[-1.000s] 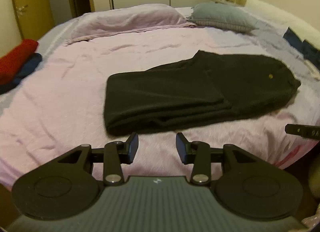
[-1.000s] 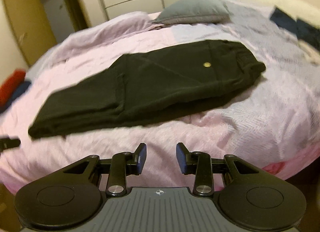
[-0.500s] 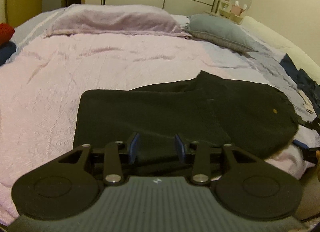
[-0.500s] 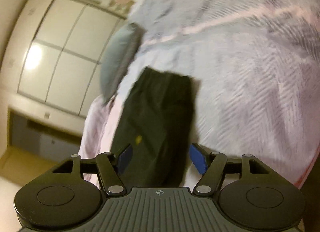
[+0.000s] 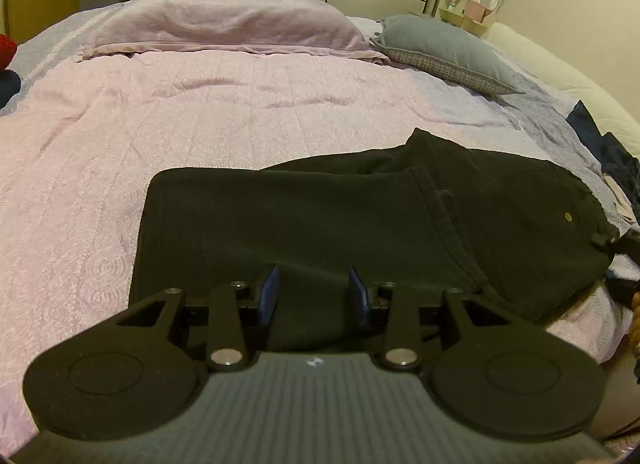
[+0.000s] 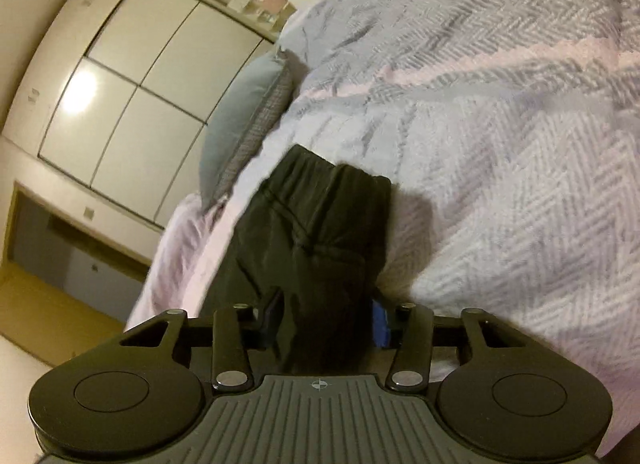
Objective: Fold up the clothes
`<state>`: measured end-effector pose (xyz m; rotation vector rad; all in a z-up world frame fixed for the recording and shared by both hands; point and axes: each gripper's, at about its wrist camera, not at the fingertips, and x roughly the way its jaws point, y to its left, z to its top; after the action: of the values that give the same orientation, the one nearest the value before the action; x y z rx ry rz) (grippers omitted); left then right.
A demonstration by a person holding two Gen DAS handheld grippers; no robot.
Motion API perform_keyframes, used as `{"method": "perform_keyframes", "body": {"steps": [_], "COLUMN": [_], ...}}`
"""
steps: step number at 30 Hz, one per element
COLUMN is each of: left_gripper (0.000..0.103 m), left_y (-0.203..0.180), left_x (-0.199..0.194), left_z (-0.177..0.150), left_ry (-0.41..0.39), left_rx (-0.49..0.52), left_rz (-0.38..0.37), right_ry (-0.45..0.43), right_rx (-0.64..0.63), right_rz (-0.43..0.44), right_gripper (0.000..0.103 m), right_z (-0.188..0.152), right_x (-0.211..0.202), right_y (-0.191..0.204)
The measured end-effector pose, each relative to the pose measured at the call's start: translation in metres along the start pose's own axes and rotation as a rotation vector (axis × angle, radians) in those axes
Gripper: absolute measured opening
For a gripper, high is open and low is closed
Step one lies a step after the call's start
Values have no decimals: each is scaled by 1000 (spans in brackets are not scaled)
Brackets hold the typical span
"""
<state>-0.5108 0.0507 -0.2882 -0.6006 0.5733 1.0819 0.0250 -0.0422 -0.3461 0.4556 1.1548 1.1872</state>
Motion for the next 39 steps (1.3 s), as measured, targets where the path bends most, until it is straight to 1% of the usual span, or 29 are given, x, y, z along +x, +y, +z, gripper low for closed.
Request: {"method": "perform_keyframes", "body": {"steps": [2,3,5,6,8,9,10,11,12,13,14,15,19,21,22,23,25,28,29,31,33,36,37,38,39], "left_gripper": [34,34,34,34,34,34,34,34,34,34,34,34,33,33,33,33,33,32,32,31,31,30,30,30,30], "left_y": [0,0,1,2,3,3,3,4,5,6,8,10,18,24,28,33,43,61,68,84,102,128,135,142,147], "left_x": [1,0,0,0,1,1,2,2,2,1,0,0,-7,-12,-15,-17,-22,-32,-37,-46,-55,-67,-71,-74,-78], "left_z": [0,0,0,0,-1,-1,-1,-1,-1,0,0,0,2,3,3,3,3,0,-1,-4,-8,-15,-17,-19,-22], "left_ry": [-2,-4,-7,-8,-11,-12,-13,-13,-13,-14,-15,-16,-40,-56,-63,-70,-83,-105,-114,-129,-141,-152,-155,-156,-157], "left_rx": [-2,-4,-12,-17,-23,-26,-28,-30,-32,-39,-49,-59,-91,-102,-113,-128,-164,-221,-242,-287,-341,-421,-447,-473,-498], "left_rz": [-3,-5,-9,-12,-18,-22,-25,-27,-30,-36,-40,-44,-40,-32,-33,-36,-40,-45,-48,-53,-51,-50,-51,-55,-59], "right_ry": [8,-3,-34,-44,-27,0,27,28,22,16,0,-19,-111,-169,-206,-234,-258,-266,-277,-310,-328,-284,-224,-149,-72], "right_rx": [76,99,85,58,-8,-18,20,53,80,108,64,-2,-388,-587,-659,-701,-796,-909,-943,-1052,-1202,-1456,-1556,-1659,-1761], "right_rz": [32,61,91,93,54,18,-7,-1,13,27,5,-27,-217,-266,-246,-209,-184,-212,-201,-149,-79,65,95,118,141], "right_gripper": [43,43,43,43,43,43,42,40,35,26,23,22,19,18,18,17,15,14,14,14,14,16,21,28,31], "right_z": [2,2,3,3,2,2,1,1,1,1,0,-1,-26,-44,-56,-66,-84,-112,-122,-151,-191,-268,-294,-319,-345], "right_x": [1,-4,-13,-15,-8,1,10,11,9,6,2,-3,-11,-13,-16,-19,-16,-5,-5,-8,-8,-8,-1,7,16], "right_y": [-6,-3,11,16,17,11,-1,-4,-4,-4,8,23,104,146,163,175,193,216,224,245,266,285,285,283,280]}}
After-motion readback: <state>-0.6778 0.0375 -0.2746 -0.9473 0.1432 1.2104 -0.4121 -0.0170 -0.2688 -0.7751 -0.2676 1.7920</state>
